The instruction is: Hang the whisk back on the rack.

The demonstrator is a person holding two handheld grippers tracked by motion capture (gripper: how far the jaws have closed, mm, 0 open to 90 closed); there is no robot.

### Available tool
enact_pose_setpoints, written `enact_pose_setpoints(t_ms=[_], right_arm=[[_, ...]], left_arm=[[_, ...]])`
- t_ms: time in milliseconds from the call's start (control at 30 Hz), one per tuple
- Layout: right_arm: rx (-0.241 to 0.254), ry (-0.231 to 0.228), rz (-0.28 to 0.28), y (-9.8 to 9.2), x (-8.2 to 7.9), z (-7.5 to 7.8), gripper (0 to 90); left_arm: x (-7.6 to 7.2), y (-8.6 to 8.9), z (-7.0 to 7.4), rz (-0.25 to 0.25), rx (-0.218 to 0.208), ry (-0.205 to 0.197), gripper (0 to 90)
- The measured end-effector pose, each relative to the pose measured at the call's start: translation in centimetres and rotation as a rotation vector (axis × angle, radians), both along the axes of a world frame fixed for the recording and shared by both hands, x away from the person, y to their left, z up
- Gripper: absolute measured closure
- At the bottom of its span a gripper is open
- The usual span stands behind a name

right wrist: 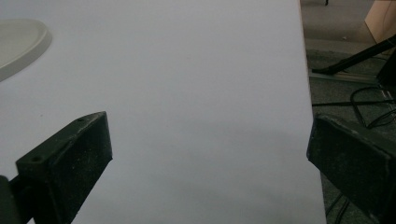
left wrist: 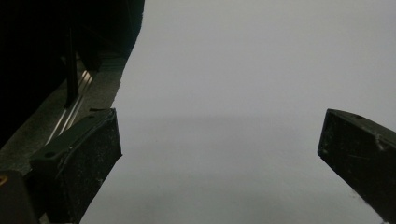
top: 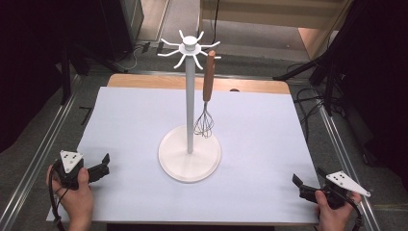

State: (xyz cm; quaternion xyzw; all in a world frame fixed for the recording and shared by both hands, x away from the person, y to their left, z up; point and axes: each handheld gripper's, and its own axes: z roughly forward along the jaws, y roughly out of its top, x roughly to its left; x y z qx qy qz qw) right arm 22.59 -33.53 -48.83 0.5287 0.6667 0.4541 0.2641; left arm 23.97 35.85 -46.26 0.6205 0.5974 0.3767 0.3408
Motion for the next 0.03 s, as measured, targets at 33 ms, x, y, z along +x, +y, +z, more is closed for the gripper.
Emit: enact_pose_setpoints(t_ms=[33], right_arm=[[-0.011, 0.002, 0.002, 0.09, 0.04, 0.00, 0.4]], left_arm=[[0.01, 0.01, 0.00, 0.000, 0.001, 0.000, 0.1]])
